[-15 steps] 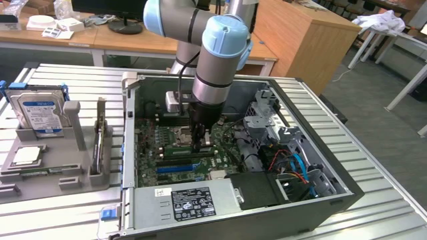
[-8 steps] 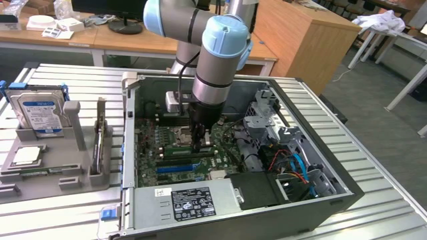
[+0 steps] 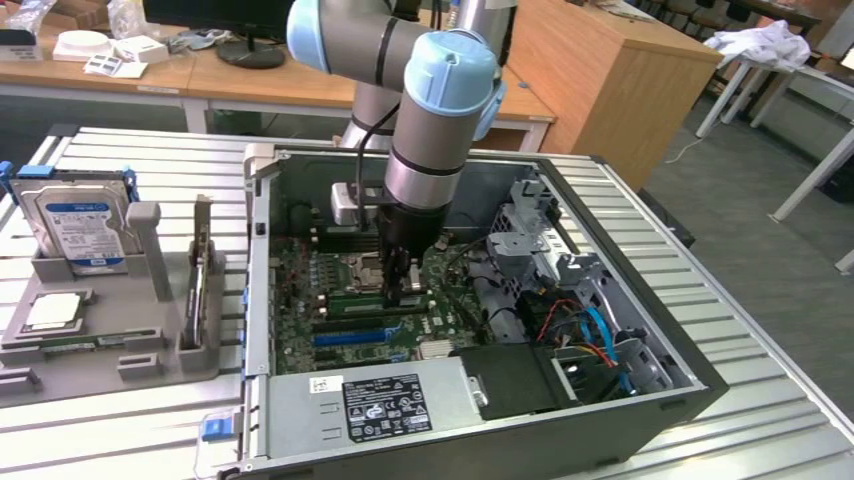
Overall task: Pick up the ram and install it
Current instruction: 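Insert the ram into the slot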
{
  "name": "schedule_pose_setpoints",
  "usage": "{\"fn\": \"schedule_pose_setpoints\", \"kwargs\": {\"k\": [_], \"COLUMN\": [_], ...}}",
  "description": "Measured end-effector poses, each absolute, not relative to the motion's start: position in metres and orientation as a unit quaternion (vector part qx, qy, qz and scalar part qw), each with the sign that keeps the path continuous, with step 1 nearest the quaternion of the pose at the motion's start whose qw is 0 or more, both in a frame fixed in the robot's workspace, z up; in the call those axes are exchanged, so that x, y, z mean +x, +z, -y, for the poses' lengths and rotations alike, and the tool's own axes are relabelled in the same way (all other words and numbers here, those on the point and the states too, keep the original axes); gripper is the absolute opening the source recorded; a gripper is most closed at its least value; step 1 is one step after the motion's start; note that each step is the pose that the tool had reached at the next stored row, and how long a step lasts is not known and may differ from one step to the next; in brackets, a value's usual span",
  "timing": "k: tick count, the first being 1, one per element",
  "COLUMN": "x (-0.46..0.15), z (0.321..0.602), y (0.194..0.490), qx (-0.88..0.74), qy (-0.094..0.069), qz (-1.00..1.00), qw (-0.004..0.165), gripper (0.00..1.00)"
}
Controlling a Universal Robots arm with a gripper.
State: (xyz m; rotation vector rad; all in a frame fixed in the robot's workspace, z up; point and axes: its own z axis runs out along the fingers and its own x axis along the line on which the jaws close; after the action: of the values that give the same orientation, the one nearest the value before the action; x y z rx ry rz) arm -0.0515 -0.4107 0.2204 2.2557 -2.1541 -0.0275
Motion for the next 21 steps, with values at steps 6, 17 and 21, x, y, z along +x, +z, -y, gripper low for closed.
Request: {"fn": "schedule_pose_setpoints", "kwargs": {"k": [6, 17, 21], "x": [-0.052, -0.053, -0.053], "z": [0.411, 0.409, 0.409], "y": [0.248, 0.283, 0.283], "qx": [0.723, 0.723, 0.723], "qy": [-0.009, -0.008, -0.008], "qz": [0.691, 0.691, 0.691], "qw": [0.011, 0.012, 0.012], "gripper": [0.21, 0.21, 0.13]}}
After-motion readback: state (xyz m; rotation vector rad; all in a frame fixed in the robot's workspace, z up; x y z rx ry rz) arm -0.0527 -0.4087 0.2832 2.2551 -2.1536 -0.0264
